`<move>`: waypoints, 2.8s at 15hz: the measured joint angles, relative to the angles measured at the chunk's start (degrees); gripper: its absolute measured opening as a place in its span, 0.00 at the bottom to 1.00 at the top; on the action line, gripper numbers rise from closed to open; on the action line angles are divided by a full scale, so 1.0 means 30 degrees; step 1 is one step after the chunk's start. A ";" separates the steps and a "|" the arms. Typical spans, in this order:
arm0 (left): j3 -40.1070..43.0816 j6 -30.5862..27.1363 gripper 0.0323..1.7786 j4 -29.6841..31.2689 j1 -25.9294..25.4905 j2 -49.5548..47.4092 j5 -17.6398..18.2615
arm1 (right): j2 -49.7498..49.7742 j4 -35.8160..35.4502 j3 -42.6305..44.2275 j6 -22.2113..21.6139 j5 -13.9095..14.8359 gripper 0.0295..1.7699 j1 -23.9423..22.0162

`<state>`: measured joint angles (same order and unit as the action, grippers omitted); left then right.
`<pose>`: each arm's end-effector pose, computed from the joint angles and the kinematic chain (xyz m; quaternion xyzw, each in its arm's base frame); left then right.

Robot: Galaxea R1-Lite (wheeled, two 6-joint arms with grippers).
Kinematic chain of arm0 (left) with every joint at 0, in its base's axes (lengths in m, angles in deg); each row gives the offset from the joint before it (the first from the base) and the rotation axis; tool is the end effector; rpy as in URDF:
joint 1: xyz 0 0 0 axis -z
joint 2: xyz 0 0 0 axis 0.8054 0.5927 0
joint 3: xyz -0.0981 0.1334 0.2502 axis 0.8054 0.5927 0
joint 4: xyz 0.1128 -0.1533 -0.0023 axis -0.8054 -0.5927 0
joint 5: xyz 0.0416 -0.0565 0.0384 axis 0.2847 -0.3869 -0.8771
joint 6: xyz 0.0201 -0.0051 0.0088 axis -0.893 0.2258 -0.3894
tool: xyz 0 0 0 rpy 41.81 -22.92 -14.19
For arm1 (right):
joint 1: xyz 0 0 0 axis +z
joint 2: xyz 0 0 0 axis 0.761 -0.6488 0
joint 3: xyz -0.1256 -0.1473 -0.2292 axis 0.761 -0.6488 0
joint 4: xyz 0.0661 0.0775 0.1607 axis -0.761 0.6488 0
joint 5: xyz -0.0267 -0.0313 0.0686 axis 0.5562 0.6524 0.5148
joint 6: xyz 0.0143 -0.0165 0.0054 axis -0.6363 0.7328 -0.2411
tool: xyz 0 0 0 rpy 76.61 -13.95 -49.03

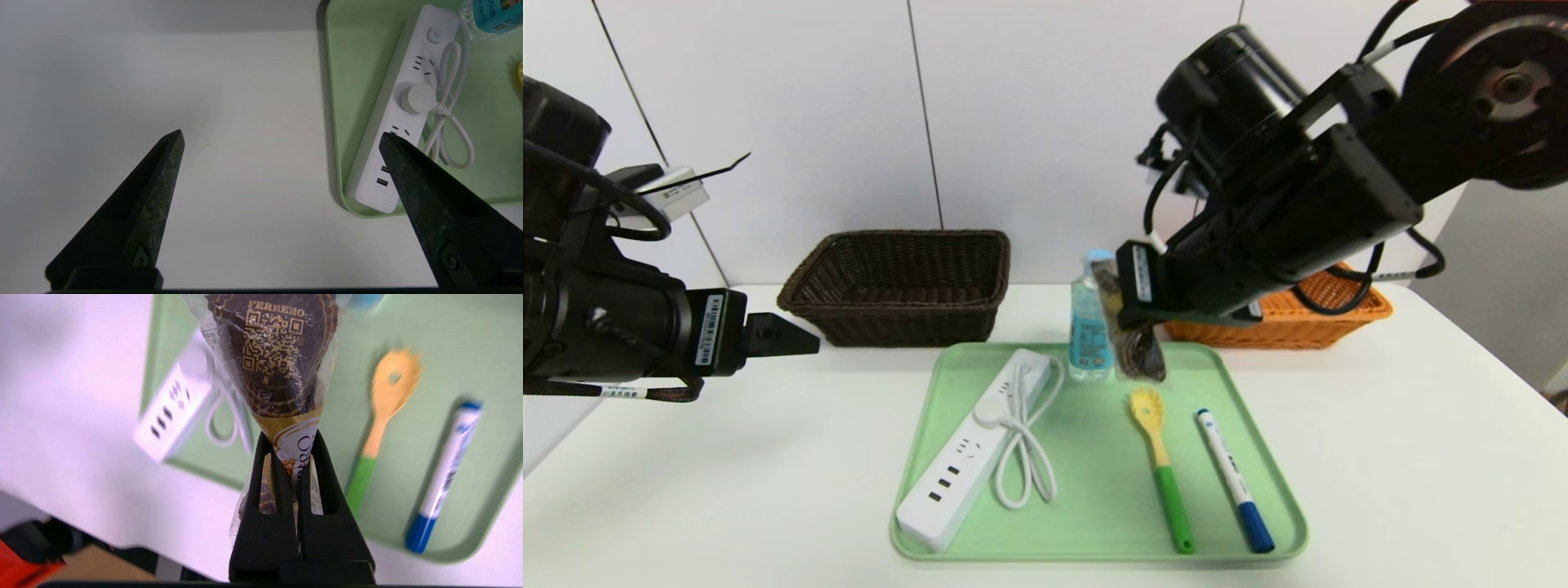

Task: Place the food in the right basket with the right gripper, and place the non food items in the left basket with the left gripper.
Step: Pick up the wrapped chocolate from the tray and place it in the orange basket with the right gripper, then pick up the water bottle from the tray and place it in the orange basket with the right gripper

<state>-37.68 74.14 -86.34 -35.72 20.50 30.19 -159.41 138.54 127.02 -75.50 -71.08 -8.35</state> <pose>0.1843 -0.0573 0.2799 -0.0481 0.3484 -0.0567 0.9344 0.2555 0.2223 0.2853 0.0699 0.4561 0.1878 0.8671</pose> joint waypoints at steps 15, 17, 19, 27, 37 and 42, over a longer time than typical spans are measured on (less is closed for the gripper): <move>0.0037 -0.0033 0.95 0.0581 0.0057 0.0890 0.0073 | -0.3332 -0.7851 0.0045 -0.0293 -0.0589 0.03 -1.0512; 0.0037 -0.0004 0.95 0.0589 0.0057 0.0967 0.0081 | -0.4320 -0.8464 0.0045 -0.0329 -0.0524 0.06 -1.0716; 0.0028 0.0000 0.95 0.0589 0.0057 0.1057 0.0081 | -0.5116 -0.8566 0.0045 -0.0219 -0.0423 0.27 -1.0813; 0.0110 0.0061 0.95 0.0569 0.0057 0.1138 0.0081 | -0.4161 -0.8858 0.0045 -0.0118 -0.0337 0.72 -1.0923; 0.0122 0.0126 0.95 0.1231 0.0138 0.1048 0.0037 | 0.4364 -0.5587 -0.3889 0.0792 0.1195 0.90 -0.5457; 0.0386 0.0337 0.95 0.1260 0.0325 0.0772 0.0028 | 0.7363 -0.7453 -1.0955 0.1325 0.3576 0.93 -0.1479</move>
<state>-36.52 75.15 -82.56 -34.75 22.82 30.27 -137.32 116.19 94.16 -71.53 -60.35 -12.78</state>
